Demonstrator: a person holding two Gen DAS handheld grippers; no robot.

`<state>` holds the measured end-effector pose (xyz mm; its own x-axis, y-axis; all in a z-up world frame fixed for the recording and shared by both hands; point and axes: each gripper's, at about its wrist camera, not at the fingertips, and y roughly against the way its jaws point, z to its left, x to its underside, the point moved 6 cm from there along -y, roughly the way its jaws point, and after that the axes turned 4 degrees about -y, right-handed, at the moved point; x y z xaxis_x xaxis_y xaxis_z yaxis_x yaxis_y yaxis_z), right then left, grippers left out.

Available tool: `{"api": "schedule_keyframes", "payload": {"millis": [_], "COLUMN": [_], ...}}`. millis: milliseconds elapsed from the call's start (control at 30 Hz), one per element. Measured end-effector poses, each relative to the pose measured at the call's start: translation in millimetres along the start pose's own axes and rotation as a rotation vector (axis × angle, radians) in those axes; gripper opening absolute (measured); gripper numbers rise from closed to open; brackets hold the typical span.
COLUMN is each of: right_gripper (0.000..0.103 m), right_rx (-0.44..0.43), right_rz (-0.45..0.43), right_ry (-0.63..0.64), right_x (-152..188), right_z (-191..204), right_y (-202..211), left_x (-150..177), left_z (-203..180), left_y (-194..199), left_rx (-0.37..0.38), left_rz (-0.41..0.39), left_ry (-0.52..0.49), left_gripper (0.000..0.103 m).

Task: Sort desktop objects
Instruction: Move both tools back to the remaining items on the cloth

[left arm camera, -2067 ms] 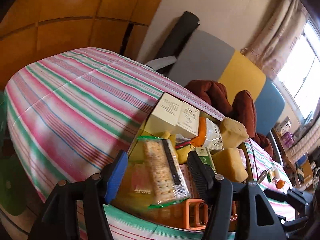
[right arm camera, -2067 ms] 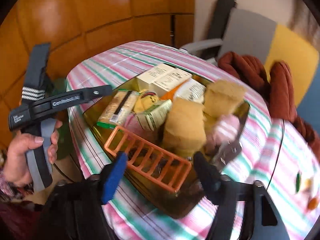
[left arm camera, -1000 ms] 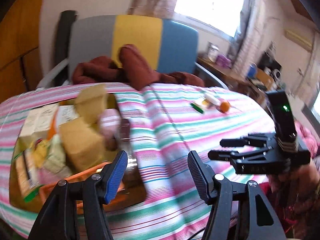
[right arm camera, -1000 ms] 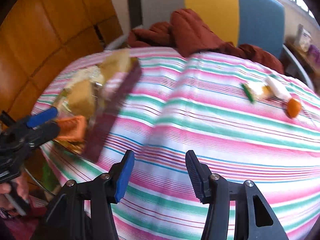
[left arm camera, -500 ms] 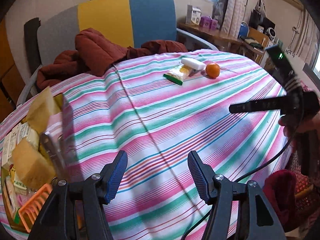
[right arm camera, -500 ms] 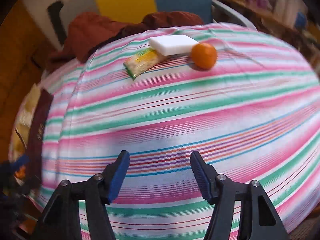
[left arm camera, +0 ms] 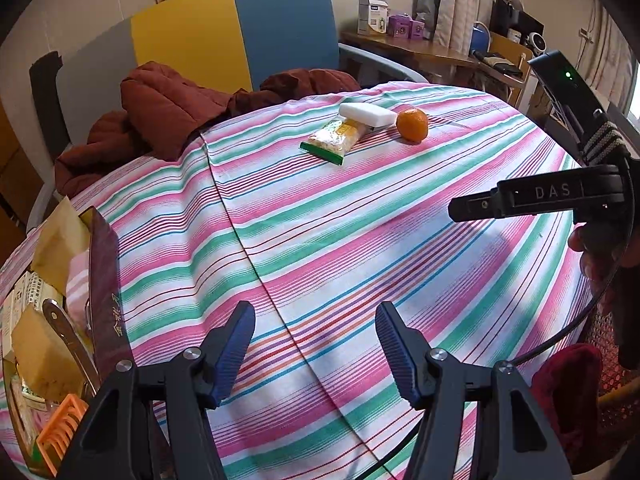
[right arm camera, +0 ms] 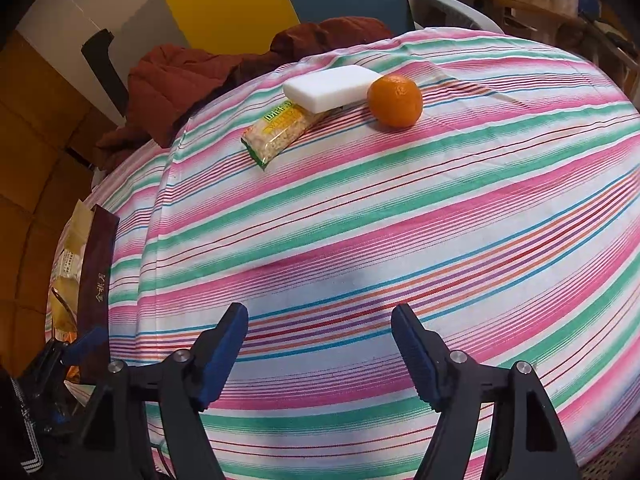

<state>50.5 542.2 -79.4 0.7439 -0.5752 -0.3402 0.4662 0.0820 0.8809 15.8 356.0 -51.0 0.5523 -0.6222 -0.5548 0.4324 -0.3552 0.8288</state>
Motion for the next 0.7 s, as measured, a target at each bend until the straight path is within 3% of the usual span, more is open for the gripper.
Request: {"api": "schedule_keyframes", "payload": {"millis": [400,700], "right_gripper": [0.076,0.076], "right_rx": [0.026,0.160], "right_rz": [0.009,-0.051], "right_ry": [-0.017,-0.045], "right_x": [-3.5,-44.8], "right_z": [-6.2,-46.7], "right_y": [-6.7,-9.5], "left_x": [-2.0,-1.4], "left_z": [3.4,9.0], "left_y": [-15.4,-36.6], "left_rx": [0.007,-0.007], "left_rz": [0.029,0.063], "left_ry": [0.011,0.009], "left_gripper": [0.063,0.063]}}
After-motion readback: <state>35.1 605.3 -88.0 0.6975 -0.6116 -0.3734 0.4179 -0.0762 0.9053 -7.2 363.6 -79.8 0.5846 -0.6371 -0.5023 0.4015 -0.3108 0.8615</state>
